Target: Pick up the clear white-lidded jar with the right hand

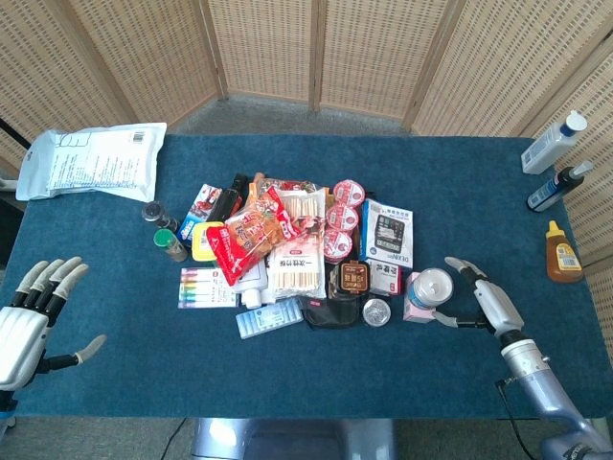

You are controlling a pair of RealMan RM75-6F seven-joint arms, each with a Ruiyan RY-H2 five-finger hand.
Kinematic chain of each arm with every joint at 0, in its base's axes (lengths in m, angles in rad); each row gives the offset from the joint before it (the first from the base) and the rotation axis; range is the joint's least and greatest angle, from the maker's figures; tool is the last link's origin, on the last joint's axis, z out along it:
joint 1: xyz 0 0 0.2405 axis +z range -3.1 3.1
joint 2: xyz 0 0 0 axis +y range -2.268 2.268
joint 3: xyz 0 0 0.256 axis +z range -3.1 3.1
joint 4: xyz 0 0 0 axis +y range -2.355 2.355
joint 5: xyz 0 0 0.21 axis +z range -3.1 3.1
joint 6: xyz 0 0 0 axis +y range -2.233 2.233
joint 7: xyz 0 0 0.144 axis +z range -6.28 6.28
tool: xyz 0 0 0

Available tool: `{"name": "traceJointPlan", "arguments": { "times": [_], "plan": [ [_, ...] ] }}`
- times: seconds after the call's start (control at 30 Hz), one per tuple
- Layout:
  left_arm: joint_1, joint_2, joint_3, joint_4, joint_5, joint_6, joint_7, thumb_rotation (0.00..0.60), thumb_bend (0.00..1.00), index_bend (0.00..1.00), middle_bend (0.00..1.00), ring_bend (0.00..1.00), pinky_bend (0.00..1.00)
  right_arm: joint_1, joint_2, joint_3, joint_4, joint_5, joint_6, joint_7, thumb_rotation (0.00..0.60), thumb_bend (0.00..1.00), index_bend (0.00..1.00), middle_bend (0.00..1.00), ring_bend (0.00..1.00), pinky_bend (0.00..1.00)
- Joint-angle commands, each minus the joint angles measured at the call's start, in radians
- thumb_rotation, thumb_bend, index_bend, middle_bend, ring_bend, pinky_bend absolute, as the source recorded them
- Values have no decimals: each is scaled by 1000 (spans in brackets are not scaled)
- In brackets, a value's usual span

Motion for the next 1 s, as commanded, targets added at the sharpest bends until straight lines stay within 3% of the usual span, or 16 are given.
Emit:
{"name": "traceJointPlan", "arguments": {
  "times": [0.03,0.5,0.57,0.67,0.73,0.8,0.9,1.0],
  "plan": [
    [1,0,0,1,-1,1,-2,411,282,0,50,0,0,4,-4,5,-2,5,-2,-3,423,10,0,0,0,0],
    [15,3,3,15,-9,16,-16,410,283,0,50,0,0,49,-39,29,0,30,-47,15,427,9,0,0,0,0],
    [17,3,3,16,-10,17,-17,409,283,0,50,0,0,49,-52,40,10,45,-39,14,472,7,0,0,0,0],
    [20,2,4,18,-11,20,-18,408,282,0,50,0,0,47,-69,54,22,62,-27,12,588,14,0,154,27,0],
    [22,2,4,19,-12,23,-19,410,283,0,50,0,0,46,-79,61,34,70,-18,7,600,34,0,338,168,58],
    [24,2,4,22,-13,25,-19,409,285,0,50,0,0,46,-91,66,43,73,-10,7,600,67,0,476,340,204],
    [27,1,4,26,-18,27,-22,410,282,0,50,0,0,48,-105,72,58,70,3,12,600,109,19,537,428,295],
    [30,0,3,31,-21,30,-26,409,283,0,50,0,0,52,-109,78,64,64,12,13,600,117,48,572,460,323]
  ]
}}
